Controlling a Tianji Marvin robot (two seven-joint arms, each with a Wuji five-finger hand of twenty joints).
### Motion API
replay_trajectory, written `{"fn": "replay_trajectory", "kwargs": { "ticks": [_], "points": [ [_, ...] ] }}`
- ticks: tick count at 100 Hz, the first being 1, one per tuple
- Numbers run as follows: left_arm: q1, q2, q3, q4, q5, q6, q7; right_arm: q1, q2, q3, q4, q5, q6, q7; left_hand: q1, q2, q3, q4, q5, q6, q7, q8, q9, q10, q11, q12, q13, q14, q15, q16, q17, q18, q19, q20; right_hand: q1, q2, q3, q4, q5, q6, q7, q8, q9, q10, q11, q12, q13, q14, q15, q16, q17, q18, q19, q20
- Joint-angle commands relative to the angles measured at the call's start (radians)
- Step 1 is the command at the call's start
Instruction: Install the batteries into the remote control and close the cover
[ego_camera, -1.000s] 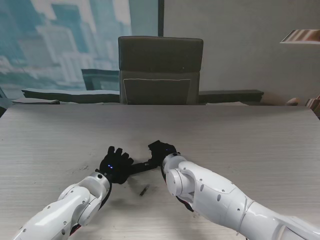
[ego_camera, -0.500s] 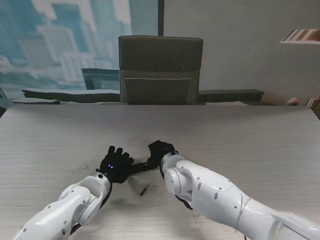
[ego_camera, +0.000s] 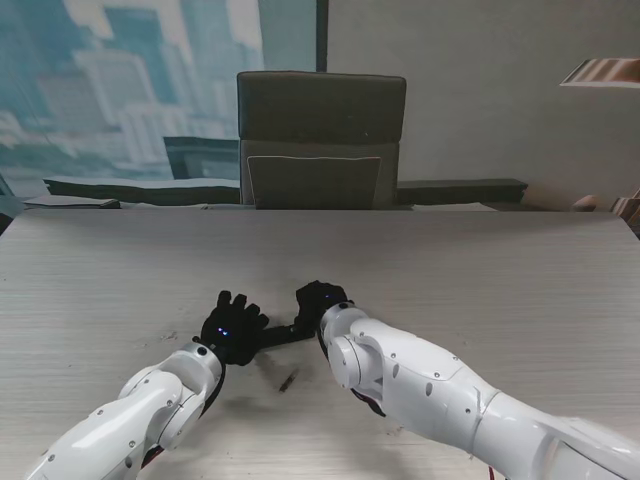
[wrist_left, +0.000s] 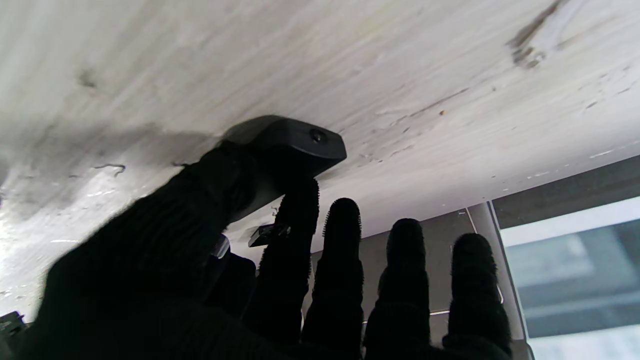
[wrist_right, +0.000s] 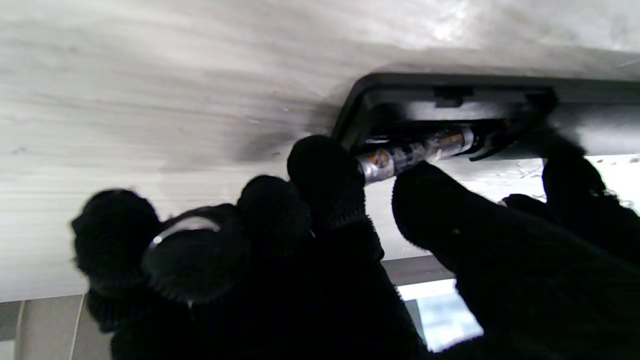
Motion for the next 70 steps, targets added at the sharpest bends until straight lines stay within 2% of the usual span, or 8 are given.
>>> {"fn": "replay_trajectory", "kwargs": {
  "ticks": [1, 9, 13, 16, 42, 70],
  "points": [
    [0.011, -0.002, 0.008, 0.016, -0.003, 0.002, -0.024, -0.021, 0.006, -0.004, 0.002, -0.008, 0.007, 0.02, 0.109, 0.02, -0.02, 0.001, 0.086, -0.208, 0.168, 0.03, 0.014, -0.006, 0.017, 0.01, 0.002, 0.003, 0.012, -0.003, -0.003, 0.005, 0.012, -0.017, 0.055, -0.058, -0.001, 0.021, 0.022, -0.057, 0.014, 0.019, 0.062, 0.027, 0.043, 0.015, 0.02, -0.061, 0.034, 0.023, 0.021, 0.011, 0.057, -0.009],
    [0.011, -0.002, 0.008, 0.016, -0.004, 0.002, -0.024, -0.027, 0.013, 0.004, -0.008, -0.019, 0.019, 0.019, 0.108, 0.02, -0.02, 0.002, 0.086, -0.204, 0.17, 0.03, 0.014, -0.006, 0.017, 0.01, 0.002, 0.005, 0.012, -0.004, -0.003, 0.005, 0.012, -0.017, 0.012, -0.03, -0.038, 0.032, 0.047, -0.095, 0.004, 0.053, 0.067, 0.019, 0.044, 0.017, 0.02, -0.058, 0.031, 0.025, 0.019, 0.017, 0.055, -0.013],
    [0.011, -0.002, 0.008, 0.016, -0.005, 0.002, -0.024, -0.029, 0.017, 0.008, -0.012, -0.026, 0.023, 0.017, 0.107, 0.02, -0.02, 0.002, 0.086, -0.205, 0.171, 0.03, 0.013, -0.005, 0.017, 0.01, 0.003, 0.004, 0.012, -0.004, -0.003, 0.006, 0.012, -0.017, -0.021, -0.013, -0.059, 0.063, 0.065, -0.101, -0.039, 0.161, 0.068, 0.017, 0.044, 0.017, 0.02, -0.056, 0.031, 0.027, 0.018, 0.018, 0.056, -0.016],
    [0.011, -0.002, 0.008, 0.016, -0.005, 0.002, -0.025, -0.031, 0.019, 0.01, -0.016, -0.03, 0.026, 0.018, 0.106, 0.02, -0.021, 0.003, 0.085, -0.202, 0.171, 0.03, 0.014, -0.007, 0.017, 0.01, 0.003, 0.004, 0.012, -0.004, -0.003, 0.006, 0.012, -0.017, -0.038, -0.012, -0.068, 0.07, 0.071, -0.103, -0.05, 0.198, 0.07, 0.017, 0.045, 0.017, 0.02, -0.056, 0.032, 0.027, 0.019, 0.019, 0.056, -0.016],
    [0.009, -0.002, 0.01, 0.016, -0.007, 0.003, -0.028, -0.035, 0.029, 0.019, -0.029, -0.049, 0.036, 0.02, 0.102, 0.021, -0.022, 0.004, 0.083, -0.199, 0.173, 0.029, 0.013, -0.006, 0.016, 0.009, 0.003, 0.003, 0.012, -0.004, -0.004, 0.006, 0.012, -0.017, -0.104, -0.05, -0.103, 0.061, 0.08, -0.179, 0.07, 0.297, 0.078, -0.017, 0.08, 0.027, 0.02, -0.065, 0.054, 0.037, 0.021, 0.023, 0.06, -0.013],
    [0.009, -0.002, 0.012, 0.017, -0.009, 0.004, -0.031, -0.042, 0.027, 0.026, -0.03, -0.048, 0.038, 0.006, 0.101, 0.024, -0.024, 0.005, 0.082, -0.198, 0.173, 0.028, 0.013, -0.005, 0.016, 0.009, 0.002, 0.003, 0.011, -0.004, -0.004, 0.005, 0.012, -0.017, -0.12, -0.017, -0.126, 0.061, 0.053, -0.178, 0.066, 0.307, 0.056, -0.013, 0.076, 0.023, 0.02, -0.066, 0.04, 0.03, 0.01, 0.016, 0.056, -0.014]
  ]
}}
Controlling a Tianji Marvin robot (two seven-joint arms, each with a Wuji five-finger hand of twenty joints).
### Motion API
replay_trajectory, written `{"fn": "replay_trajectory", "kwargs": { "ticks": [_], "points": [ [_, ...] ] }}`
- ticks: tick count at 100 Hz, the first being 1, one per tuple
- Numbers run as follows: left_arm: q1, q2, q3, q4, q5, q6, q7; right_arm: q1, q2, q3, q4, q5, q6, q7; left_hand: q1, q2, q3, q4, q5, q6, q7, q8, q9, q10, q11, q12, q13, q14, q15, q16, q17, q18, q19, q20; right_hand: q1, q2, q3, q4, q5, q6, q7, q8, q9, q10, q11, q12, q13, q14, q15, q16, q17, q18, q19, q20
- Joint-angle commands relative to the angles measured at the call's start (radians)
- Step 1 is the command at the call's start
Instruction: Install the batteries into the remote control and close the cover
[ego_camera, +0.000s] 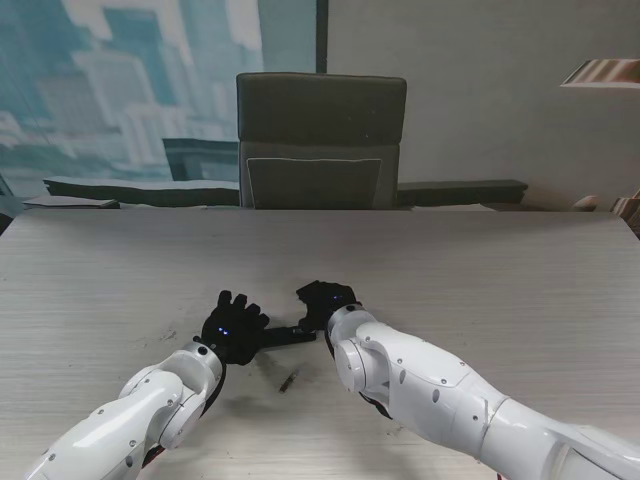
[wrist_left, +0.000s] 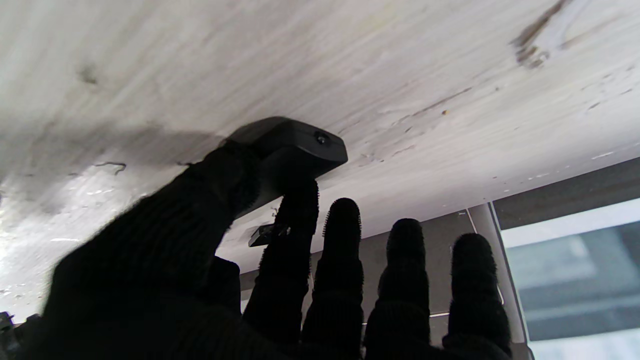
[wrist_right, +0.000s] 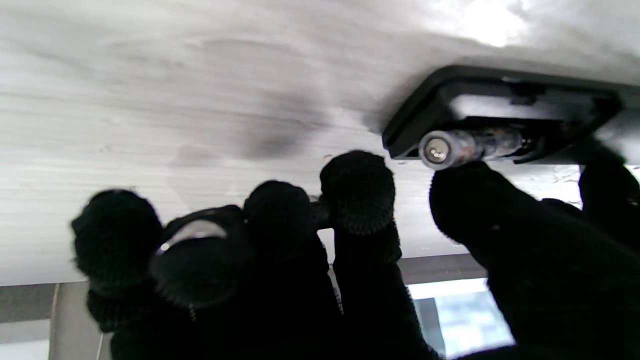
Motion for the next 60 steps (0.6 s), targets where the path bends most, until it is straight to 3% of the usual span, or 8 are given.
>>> {"fn": "replay_trajectory", "kwargs": {
  "ticks": [1, 37, 60],
  "points": [
    [0.011, -0.001, 0.01, 0.016, -0.004, 0.002, -0.027, -0.016, 0.001, 0.003, -0.003, -0.002, 0.003, 0.011, 0.085, 0.024, -0.018, 0.005, 0.082, -0.198, 0.173, 0.029, 0.014, -0.005, 0.016, 0.009, 0.002, 0.004, 0.011, -0.004, -0.004, 0.005, 0.012, -0.017, -0.021, -0.005, -0.027, 0.007, 0.015, -0.009, 0.016, 0.017, 0.038, 0.028, 0.048, 0.012, 0.02, -0.039, 0.017, 0.013, 0.008, 0.015, 0.047, -0.003],
    [0.009, -0.001, 0.013, 0.025, -0.008, 0.003, -0.022, -0.052, 0.018, 0.048, -0.058, -0.029, 0.014, -0.007, 0.064, 0.036, -0.034, 0.006, 0.083, -0.192, 0.172, 0.027, 0.012, -0.002, 0.014, 0.008, -0.002, 0.003, 0.009, -0.005, -0.006, 0.006, 0.01, -0.018, -0.028, 0.112, -0.069, 0.005, 0.042, 0.017, -0.061, -0.04, 0.037, 0.063, 0.011, -0.008, 0.017, -0.008, -0.011, -0.011, -0.015, 0.024, 0.034, 0.004],
    [0.009, -0.001, 0.013, 0.029, -0.012, 0.004, -0.019, -0.076, 0.028, 0.064, -0.094, -0.041, 0.024, -0.007, 0.053, 0.041, -0.042, 0.013, 0.085, -0.188, 0.169, 0.026, 0.011, -0.001, 0.012, 0.007, -0.003, 0.007, 0.007, -0.005, -0.007, 0.006, 0.009, -0.019, -0.02, 0.128, -0.072, 0.008, 0.047, 0.036, -0.089, -0.058, 0.042, 0.072, -0.002, -0.014, 0.016, 0.007, -0.02, -0.015, -0.017, 0.035, 0.029, 0.007]
  ]
}}
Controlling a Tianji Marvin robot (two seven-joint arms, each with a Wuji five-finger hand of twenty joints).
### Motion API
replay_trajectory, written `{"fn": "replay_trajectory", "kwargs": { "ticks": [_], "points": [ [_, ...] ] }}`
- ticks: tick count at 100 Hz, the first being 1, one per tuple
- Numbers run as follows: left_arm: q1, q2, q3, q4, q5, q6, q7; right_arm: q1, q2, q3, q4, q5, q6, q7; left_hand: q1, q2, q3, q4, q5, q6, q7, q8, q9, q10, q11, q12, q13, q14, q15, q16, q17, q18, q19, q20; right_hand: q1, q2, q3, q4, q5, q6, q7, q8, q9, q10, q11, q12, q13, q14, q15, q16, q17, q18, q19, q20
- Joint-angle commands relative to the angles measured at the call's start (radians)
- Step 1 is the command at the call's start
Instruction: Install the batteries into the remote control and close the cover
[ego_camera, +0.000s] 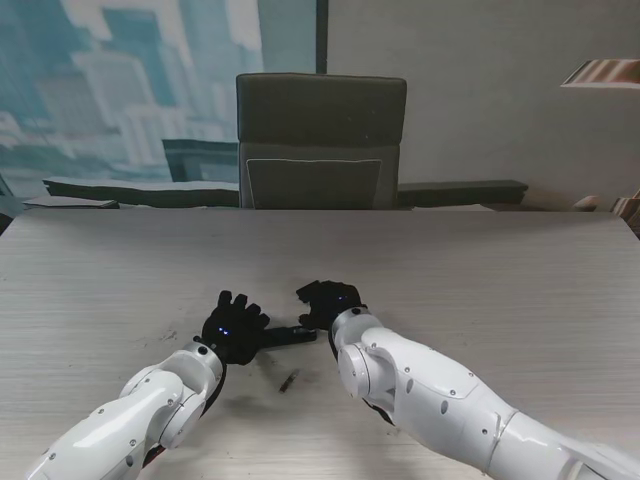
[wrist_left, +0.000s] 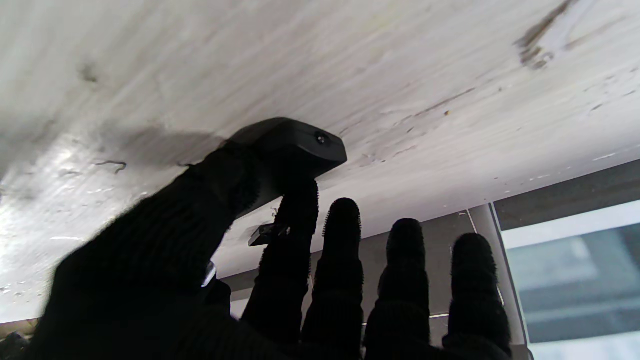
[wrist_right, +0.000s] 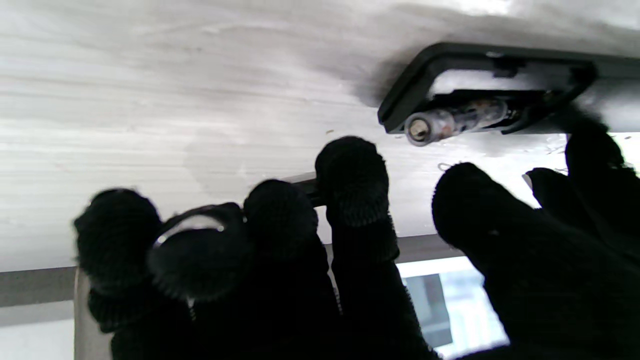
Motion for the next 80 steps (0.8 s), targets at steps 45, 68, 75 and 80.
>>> {"fn": "replay_trajectory", "kwargs": {
  "ticks": [45, 68, 75, 80],
  "points": [
    [0.012, -0.001, 0.008, 0.029, -0.005, 0.003, -0.019, -0.056, 0.009, 0.015, -0.069, 0.007, 0.047, 0.031, 0.051, 0.032, -0.038, 0.016, 0.09, -0.179, 0.168, 0.026, 0.011, -0.003, 0.011, 0.007, -0.003, 0.003, 0.006, -0.005, -0.007, 0.006, 0.008, -0.019, 0.02, 0.028, 0.016, 0.024, 0.062, 0.073, -0.087, -0.067, 0.077, 0.093, -0.048, -0.039, 0.015, 0.024, 0.004, 0.005, 0.038, 0.059, 0.022, -0.006],
    [0.004, 0.001, 0.017, 0.029, -0.003, -0.003, -0.027, -0.055, 0.01, 0.012, -0.065, 0.01, 0.028, 0.033, 0.051, 0.034, -0.039, 0.017, 0.09, -0.178, 0.165, 0.025, 0.01, -0.002, 0.01, 0.006, -0.005, 0.005, 0.004, -0.005, -0.008, 0.005, 0.007, -0.02, 0.075, -0.003, 0.064, 0.043, 0.057, 0.07, -0.09, -0.073, 0.071, 0.086, -0.045, -0.038, 0.016, 0.013, -0.004, 0.004, 0.037, 0.054, 0.022, -0.01],
    [0.002, 0.001, 0.021, 0.029, 0.0, -0.005, -0.031, -0.055, 0.008, 0.015, -0.06, 0.017, 0.025, 0.031, 0.05, 0.034, -0.04, 0.017, 0.089, -0.18, 0.166, 0.025, 0.011, -0.002, 0.011, 0.007, -0.003, 0.004, 0.005, -0.005, -0.007, 0.005, 0.007, -0.02, 0.087, -0.011, 0.076, 0.046, 0.057, 0.069, -0.089, -0.074, 0.069, 0.087, -0.043, -0.037, 0.016, 0.013, -0.005, 0.005, 0.037, 0.054, 0.023, -0.011],
    [0.002, 0.001, 0.021, 0.03, -0.002, -0.005, -0.029, -0.054, 0.008, 0.014, -0.059, 0.018, 0.023, 0.031, 0.05, 0.034, -0.04, 0.017, 0.089, -0.181, 0.166, 0.026, 0.011, -0.002, 0.01, 0.006, -0.003, 0.004, 0.005, -0.005, -0.007, 0.005, 0.007, -0.02, 0.094, -0.024, 0.086, 0.048, 0.056, 0.069, -0.089, -0.075, 0.068, 0.085, -0.042, -0.037, 0.016, 0.012, -0.006, 0.005, 0.037, 0.053, 0.023, -0.012]
  ]
}}
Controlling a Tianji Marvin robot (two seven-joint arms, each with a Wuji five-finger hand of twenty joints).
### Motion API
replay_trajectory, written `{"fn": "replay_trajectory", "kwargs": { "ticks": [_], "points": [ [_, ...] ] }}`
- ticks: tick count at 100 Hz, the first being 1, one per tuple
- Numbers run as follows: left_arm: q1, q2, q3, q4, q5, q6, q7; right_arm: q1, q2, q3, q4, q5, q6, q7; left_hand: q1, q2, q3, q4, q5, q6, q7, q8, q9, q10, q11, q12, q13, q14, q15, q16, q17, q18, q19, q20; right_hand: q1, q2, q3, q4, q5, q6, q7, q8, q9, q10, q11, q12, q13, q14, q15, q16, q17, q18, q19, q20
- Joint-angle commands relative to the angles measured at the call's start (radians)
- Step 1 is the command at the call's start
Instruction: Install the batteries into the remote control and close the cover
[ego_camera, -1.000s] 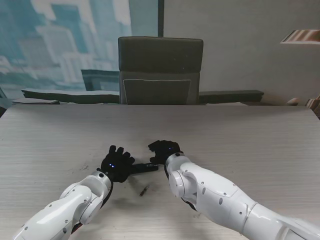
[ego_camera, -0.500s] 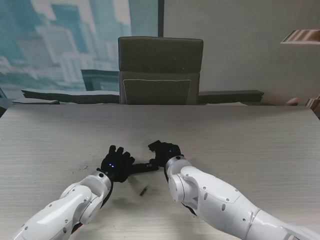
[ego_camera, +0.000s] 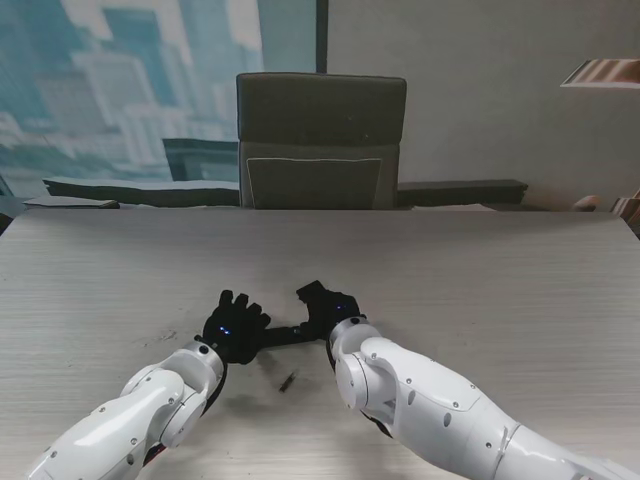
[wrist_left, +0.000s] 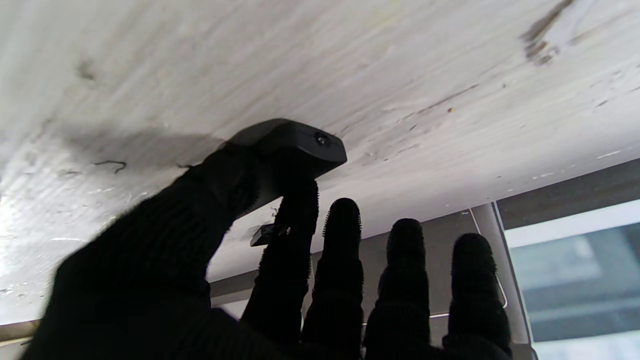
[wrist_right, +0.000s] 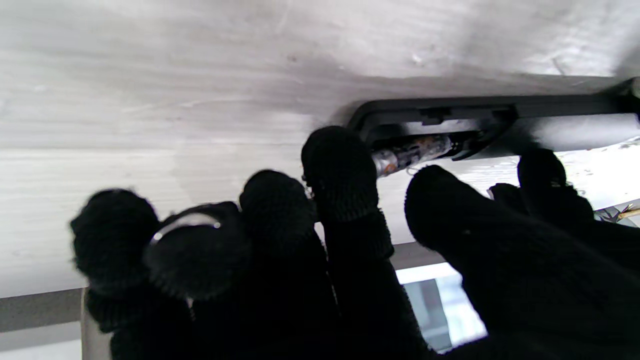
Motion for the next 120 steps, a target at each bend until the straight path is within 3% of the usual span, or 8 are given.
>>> {"fn": "replay_trajectory", "kwargs": {
  "ticks": [1, 74, 120],
  "points": [
    [0.012, -0.001, 0.011, 0.025, -0.002, -0.003, -0.028, -0.006, -0.003, -0.001, 0.0, 0.006, -0.007, 0.014, 0.049, 0.025, -0.034, 0.017, 0.089, -0.18, 0.166, 0.034, 0.011, -0.002, 0.01, 0.006, -0.004, 0.005, 0.005, -0.005, -0.007, 0.005, 0.007, -0.02, 0.02, -0.025, 0.038, 0.028, 0.017, 0.017, -0.005, -0.013, 0.045, 0.083, 0.006, -0.007, 0.016, -0.002, 0.007, 0.005, 0.019, 0.052, 0.023, -0.01],
    [0.023, -0.002, 0.0, 0.022, -0.004, 0.0, -0.025, 0.009, -0.017, -0.009, 0.017, 0.027, -0.006, 0.007, 0.053, 0.026, -0.036, 0.018, 0.089, -0.178, 0.165, 0.034, 0.012, -0.001, 0.01, 0.006, -0.003, 0.005, 0.005, -0.005, -0.008, 0.005, 0.007, -0.02, 0.031, -0.036, 0.044, 0.009, -0.025, 0.032, -0.011, -0.039, 0.008, 0.092, 0.001, -0.009, 0.016, 0.005, -0.026, -0.013, 0.0, 0.046, 0.014, -0.018],
    [0.018, -0.002, 0.005, 0.024, -0.007, 0.0, -0.026, 0.031, -0.027, -0.025, 0.037, 0.05, -0.02, 0.016, 0.054, 0.026, -0.035, 0.017, 0.088, -0.181, 0.165, 0.034, 0.012, -0.002, 0.011, 0.006, -0.005, 0.005, 0.004, -0.005, -0.008, 0.005, 0.008, -0.02, 0.077, -0.102, 0.07, -0.047, -0.06, 0.032, 0.045, -0.166, -0.006, 0.091, 0.006, -0.012, 0.016, 0.0, -0.034, -0.031, -0.008, 0.045, 0.008, -0.016]
  ]
}}
